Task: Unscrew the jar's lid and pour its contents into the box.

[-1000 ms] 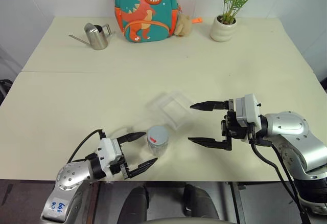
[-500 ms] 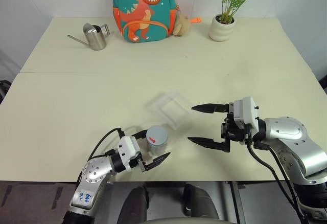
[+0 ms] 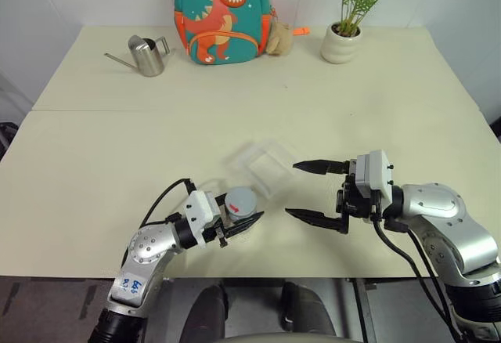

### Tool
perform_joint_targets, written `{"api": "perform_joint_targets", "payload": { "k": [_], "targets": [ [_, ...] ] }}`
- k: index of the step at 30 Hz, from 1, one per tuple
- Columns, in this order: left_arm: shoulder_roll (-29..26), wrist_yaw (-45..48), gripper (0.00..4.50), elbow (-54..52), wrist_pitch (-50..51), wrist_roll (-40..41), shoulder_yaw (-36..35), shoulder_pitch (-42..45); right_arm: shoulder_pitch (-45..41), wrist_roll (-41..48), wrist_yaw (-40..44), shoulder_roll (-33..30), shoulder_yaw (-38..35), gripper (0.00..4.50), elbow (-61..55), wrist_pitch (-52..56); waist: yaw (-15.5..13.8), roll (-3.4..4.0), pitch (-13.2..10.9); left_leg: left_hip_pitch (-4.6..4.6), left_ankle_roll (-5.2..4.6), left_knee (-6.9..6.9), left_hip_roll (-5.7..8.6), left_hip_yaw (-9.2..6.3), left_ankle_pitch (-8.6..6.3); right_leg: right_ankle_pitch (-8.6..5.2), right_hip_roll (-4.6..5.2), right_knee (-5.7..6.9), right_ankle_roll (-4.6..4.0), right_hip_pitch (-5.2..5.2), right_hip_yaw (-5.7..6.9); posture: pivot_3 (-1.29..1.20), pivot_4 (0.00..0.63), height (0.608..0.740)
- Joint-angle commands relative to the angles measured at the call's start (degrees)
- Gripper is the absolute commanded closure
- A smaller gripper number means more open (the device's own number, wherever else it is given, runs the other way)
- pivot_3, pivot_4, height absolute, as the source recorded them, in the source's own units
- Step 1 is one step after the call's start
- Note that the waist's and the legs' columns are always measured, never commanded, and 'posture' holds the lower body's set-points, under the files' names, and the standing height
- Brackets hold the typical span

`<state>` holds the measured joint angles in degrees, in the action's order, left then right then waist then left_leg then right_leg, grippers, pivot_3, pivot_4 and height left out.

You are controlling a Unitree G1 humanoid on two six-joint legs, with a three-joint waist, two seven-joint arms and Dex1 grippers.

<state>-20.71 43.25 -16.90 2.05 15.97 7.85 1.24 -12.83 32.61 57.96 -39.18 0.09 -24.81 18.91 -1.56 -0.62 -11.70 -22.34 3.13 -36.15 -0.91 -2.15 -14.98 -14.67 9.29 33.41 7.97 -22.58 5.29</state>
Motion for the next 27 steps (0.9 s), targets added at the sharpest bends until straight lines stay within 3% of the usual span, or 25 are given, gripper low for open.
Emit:
{"api": "perform_joint_targets", "payload": {
  "k": [1,5,11,16,27],
  "targets": [
    [-0.01,-0.2,2.49,-2.49,0.89,1.25,0.23,0.56,-0.2,0.0,-0.35,0.51,-0.15,0.0,-1.83,-0.8,0.0,0.0,0.0,0.0,0.0,0.0,0.0,0.0,0.0,0.0,0.0,0.0,0.0,0.0,0.0,0.0,0.15,0.74],
    [-0.2,0.51,2.49,-3.54,3.14,3.97,-1.18,1.19,-1.99,1.54,-1.75,1.35,-0.38,0.0,-1.68,1.4,0.01,0.0,0.0,0.0,-0.01,-0.01,0.0,0.0,0.0,0.0,0.0,0.0,0.0,0.0,0.0,0.0,0.15,0.74],
    [-7.35,9.21,2.49,-2.07,6.71,13.23,-7.85,5.14,-11.6,10.97,-7.29,5.61,0.11,0.0,-2.06,13.13,0.2,0.01,0.0,0.02,0.01,-0.01,-0.15,-0.01,0.01,0.0,-0.15,0.04,-0.15,-0.05,0.01,0.0,0.15,0.74],
    [-9.56,14.42,2.49,2.29,5.98,13.81,-7.81,9.83,-17.89,14.03,-11.68,10.44,2.89,0.0,-0.26,20.31,0.09,0.02,0.0,-0.01,0.02,0.0,-0.21,-0.01,0.0,0.05,-0.27,0.04,-0.17,-0.07,-0.06,0.0,0.15,0.74],
    [-7.1,16.5,2.49,6.26,4.74,12.76,-6.22,13.52,-25.3,6.89,-14.04,16.79,12.43,0.0,4.76,23.31,0.35,0.02,0.0,-0.08,0.13,0.03,-0.55,0.11,-0.08,0.05,-0.73,0.23,-0.18,-0.23,-0.24,0.0,0.15,0.74]
  ]
}}
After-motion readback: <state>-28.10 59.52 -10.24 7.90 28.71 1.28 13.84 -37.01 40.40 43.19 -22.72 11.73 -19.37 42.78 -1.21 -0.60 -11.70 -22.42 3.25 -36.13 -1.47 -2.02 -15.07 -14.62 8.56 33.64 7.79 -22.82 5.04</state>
